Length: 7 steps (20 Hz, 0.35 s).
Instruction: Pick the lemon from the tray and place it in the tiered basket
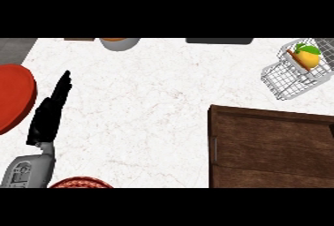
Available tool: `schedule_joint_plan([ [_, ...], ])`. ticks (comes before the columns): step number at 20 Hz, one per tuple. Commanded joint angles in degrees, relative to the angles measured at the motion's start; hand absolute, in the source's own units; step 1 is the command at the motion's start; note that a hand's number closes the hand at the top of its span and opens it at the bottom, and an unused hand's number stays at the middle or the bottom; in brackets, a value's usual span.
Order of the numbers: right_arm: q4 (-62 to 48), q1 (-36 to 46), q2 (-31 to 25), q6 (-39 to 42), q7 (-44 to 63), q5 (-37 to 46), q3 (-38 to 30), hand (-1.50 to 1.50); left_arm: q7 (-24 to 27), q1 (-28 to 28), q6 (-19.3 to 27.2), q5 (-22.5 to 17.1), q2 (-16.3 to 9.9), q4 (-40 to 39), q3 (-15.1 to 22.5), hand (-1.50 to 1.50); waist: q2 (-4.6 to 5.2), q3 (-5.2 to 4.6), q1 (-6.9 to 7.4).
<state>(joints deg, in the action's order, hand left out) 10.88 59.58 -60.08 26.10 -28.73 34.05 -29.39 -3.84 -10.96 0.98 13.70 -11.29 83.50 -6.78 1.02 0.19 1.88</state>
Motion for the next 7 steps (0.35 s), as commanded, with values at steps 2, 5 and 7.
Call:
schedule_joint_plan([
  [2,-2.6,-3.5,-6.8,5.4,-3.0,-1.3,-1.9,-1.50,0.9,0.4,0.0,-0.1,1.0,0.8,0.8,0.00,0.58,0.24,0.90],
  [5,-4.1,-7.3,-7.5,7.2,-7.6,-3.2,-3.8,-1.50,1.8,0.1,-0.1,-0.1,-0.2,-0.5,-0.3,0.00,0.72,0.34,0.42],
  [7,-4.3,-9.2,-7.9,8.5,-9.8,-4.1,-4.6,-1.50,0.9,-1.1,-0.4,-0.4,-0.3,-0.7,-0.3,0.00,0.56,0.37,-0.05],
])
